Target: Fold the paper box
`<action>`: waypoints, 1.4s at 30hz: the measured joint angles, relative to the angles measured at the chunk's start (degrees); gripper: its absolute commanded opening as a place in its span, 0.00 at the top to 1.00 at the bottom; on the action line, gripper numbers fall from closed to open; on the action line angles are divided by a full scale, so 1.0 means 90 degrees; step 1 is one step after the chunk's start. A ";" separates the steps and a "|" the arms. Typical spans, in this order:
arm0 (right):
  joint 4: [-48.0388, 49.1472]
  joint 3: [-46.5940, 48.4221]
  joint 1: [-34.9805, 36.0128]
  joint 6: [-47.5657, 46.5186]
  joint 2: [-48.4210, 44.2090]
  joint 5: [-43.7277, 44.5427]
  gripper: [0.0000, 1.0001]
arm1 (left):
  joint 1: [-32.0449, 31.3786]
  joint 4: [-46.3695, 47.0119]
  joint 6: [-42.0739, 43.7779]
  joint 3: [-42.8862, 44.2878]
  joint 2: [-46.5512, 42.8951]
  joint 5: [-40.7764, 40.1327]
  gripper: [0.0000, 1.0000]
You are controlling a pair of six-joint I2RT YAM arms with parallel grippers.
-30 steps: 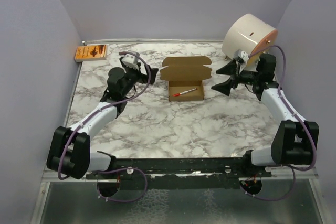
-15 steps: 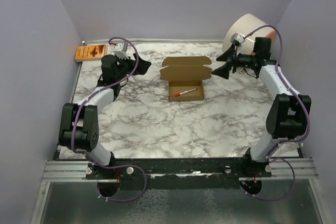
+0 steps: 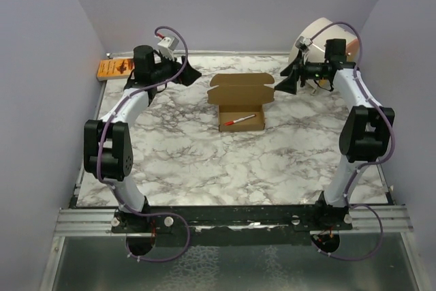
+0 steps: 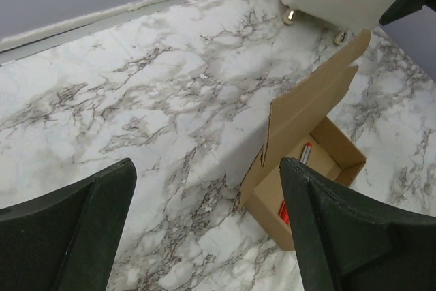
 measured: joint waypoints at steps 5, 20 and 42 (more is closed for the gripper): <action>-0.0420 0.0396 0.0000 -0.0136 0.0340 0.0109 0.17 | 0.0051 -0.0491 0.0483 0.0087 0.0070 0.0308 0.14; -0.1190 0.0954 0.0022 -0.0498 0.1447 0.0187 0.41 | 0.0277 -0.0333 0.0277 0.0087 0.1008 0.1428 0.22; -0.1630 0.1268 0.0267 -0.0835 0.1719 0.0182 0.68 | -0.0197 0.0818 -0.0508 0.0223 0.2013 0.2334 0.52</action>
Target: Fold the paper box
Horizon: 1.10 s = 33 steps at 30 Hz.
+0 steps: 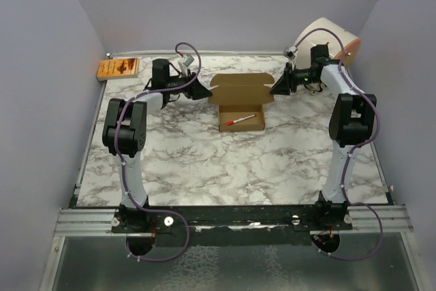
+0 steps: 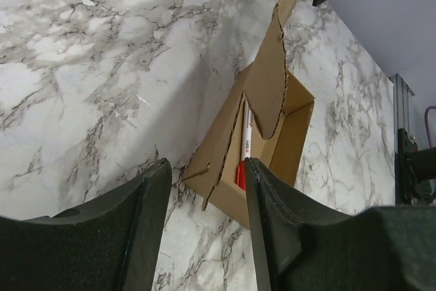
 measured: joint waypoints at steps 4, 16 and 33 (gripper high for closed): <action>-0.0019 0.0000 0.0000 -0.0017 0.0002 0.0000 0.69 | -0.0073 0.0112 -0.0049 0.0051 0.0136 0.0049 0.56; -0.0032 0.0000 0.0000 -0.0046 0.0002 -0.0002 0.71 | -0.0109 0.0690 -0.0362 0.0049 0.0158 0.0100 0.63; -0.0107 0.0000 0.0000 -0.0121 0.0002 -0.0022 0.91 | -0.0143 0.0913 -0.0454 0.0005 0.0158 0.0214 0.95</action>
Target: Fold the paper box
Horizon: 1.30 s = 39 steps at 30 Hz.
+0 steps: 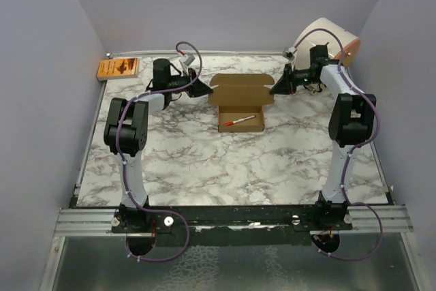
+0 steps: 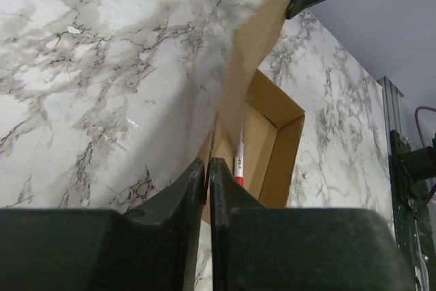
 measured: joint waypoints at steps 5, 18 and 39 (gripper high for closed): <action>-0.0039 0.0000 0.0000 -0.0041 -0.0002 -0.0010 0.98 | 0.0000 0.0170 -0.0010 -0.0175 -0.0022 0.0022 1.00; 0.1117 -0.1753 0.0029 0.0653 -0.1268 -0.0058 0.99 | -0.0389 0.0794 0.0384 -0.1892 -0.1656 -0.1280 1.00; 0.5734 -0.4896 0.1569 0.3580 -0.3453 0.3946 0.99 | -0.1831 0.1056 0.0959 -0.3247 -0.2931 -0.5974 1.00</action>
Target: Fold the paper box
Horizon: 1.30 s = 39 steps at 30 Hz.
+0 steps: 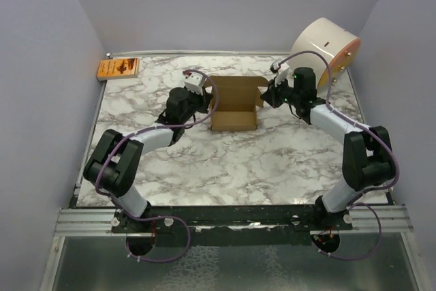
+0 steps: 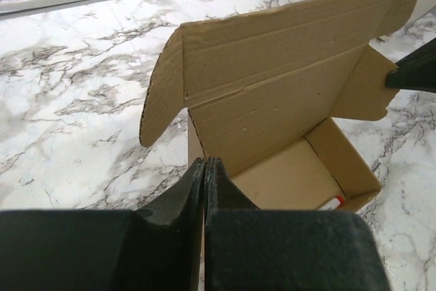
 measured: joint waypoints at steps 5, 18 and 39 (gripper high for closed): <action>0.0743 -0.0350 0.0325 0.0340 -0.0202 0.1222 0.99 | -0.0272 0.0223 -0.0019 -0.0143 -0.0007 -0.0505 1.00; 0.2688 -0.1598 0.1078 0.0690 -0.0624 0.2839 0.99 | -0.0828 0.1149 -0.0022 -0.0593 -0.0085 -0.1967 1.00; 0.4473 -0.2414 0.1421 0.1336 -0.0277 0.3332 0.98 | -0.0998 0.2863 0.0505 -0.1137 0.0665 -0.2579 1.00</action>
